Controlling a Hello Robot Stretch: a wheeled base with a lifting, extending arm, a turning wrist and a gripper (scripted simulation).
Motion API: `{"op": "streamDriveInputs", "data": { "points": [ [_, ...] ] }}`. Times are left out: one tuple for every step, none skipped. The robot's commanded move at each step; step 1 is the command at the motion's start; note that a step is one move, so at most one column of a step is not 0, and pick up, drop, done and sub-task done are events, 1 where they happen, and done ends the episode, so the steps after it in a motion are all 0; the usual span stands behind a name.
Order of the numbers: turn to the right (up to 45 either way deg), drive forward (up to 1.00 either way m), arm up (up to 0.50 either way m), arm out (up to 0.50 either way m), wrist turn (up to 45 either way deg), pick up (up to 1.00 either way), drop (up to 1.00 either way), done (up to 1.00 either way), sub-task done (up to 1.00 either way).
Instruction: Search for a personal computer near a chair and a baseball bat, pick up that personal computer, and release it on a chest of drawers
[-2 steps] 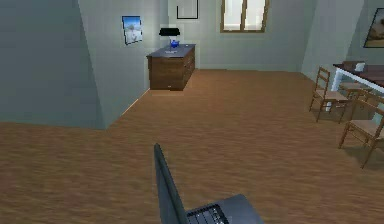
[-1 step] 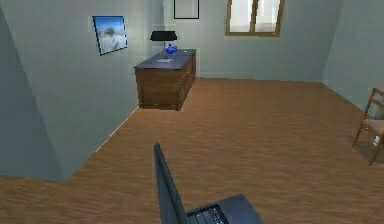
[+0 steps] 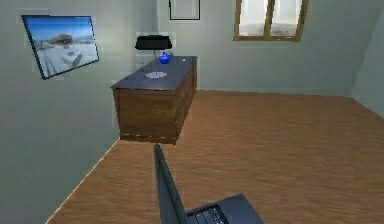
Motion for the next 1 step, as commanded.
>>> {"op": "streamDriveInputs", "data": {
  "points": [
    [0.0, 1.00, 0.00, 0.00, 0.0, 0.00, 0.00, 0.00, 0.00]
  ]
}}
